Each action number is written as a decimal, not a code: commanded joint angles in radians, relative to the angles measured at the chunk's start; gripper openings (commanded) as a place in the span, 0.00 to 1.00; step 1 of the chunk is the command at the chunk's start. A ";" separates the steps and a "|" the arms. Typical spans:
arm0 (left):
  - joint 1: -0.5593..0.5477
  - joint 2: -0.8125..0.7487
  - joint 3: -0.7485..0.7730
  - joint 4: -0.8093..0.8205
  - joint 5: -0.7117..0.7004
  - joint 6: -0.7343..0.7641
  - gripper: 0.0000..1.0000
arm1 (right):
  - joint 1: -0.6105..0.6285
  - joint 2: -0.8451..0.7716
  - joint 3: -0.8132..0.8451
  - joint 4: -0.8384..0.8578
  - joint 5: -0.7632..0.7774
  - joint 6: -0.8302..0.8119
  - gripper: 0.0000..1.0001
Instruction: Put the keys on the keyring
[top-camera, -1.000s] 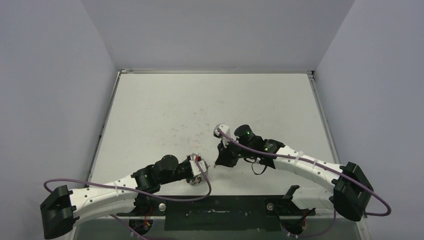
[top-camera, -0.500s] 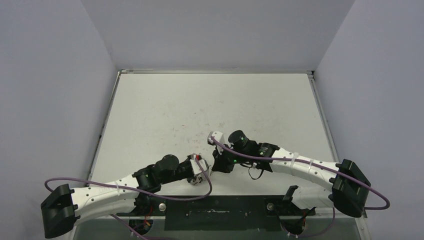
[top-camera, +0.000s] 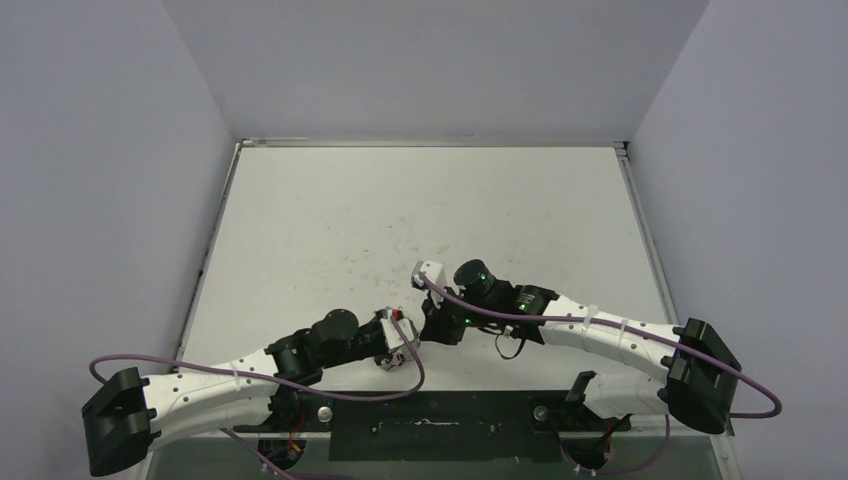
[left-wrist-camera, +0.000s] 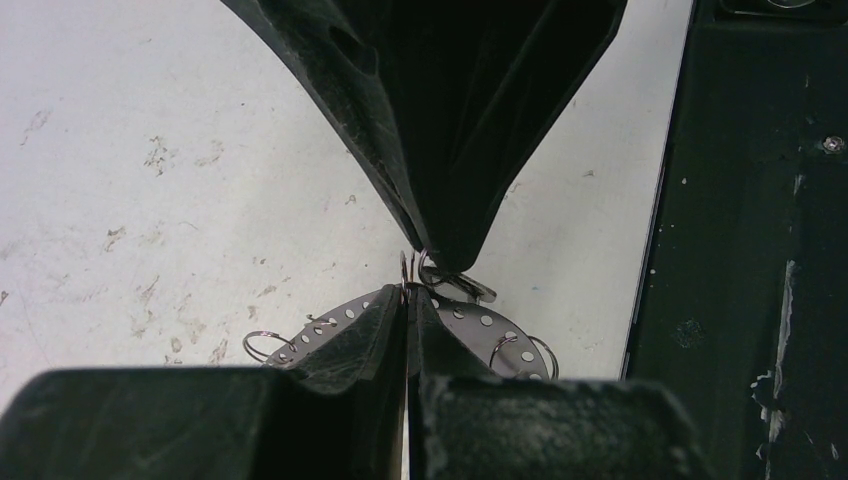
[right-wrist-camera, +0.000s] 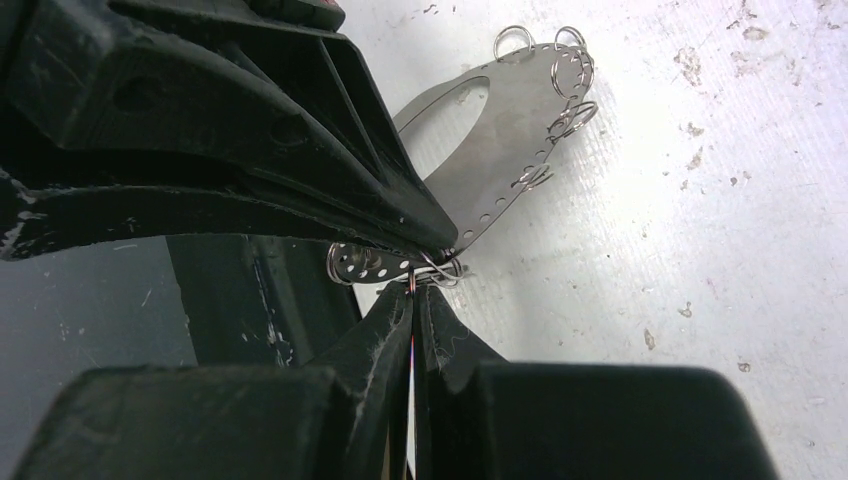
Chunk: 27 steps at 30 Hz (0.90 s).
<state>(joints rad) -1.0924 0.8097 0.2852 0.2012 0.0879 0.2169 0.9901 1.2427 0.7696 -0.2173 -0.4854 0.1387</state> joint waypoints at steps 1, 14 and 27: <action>-0.001 0.002 0.037 0.066 0.014 -0.013 0.00 | 0.007 -0.025 0.049 0.049 0.027 -0.013 0.00; -0.001 0.002 0.042 0.063 0.018 -0.014 0.00 | 0.007 -0.008 0.051 0.009 0.112 -0.008 0.00; -0.001 -0.008 0.045 0.060 0.019 -0.013 0.00 | 0.007 -0.011 0.026 0.012 0.136 -0.002 0.01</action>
<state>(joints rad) -1.0924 0.8131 0.2852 0.2012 0.0875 0.2165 0.9901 1.2423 0.7799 -0.2417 -0.3729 0.1394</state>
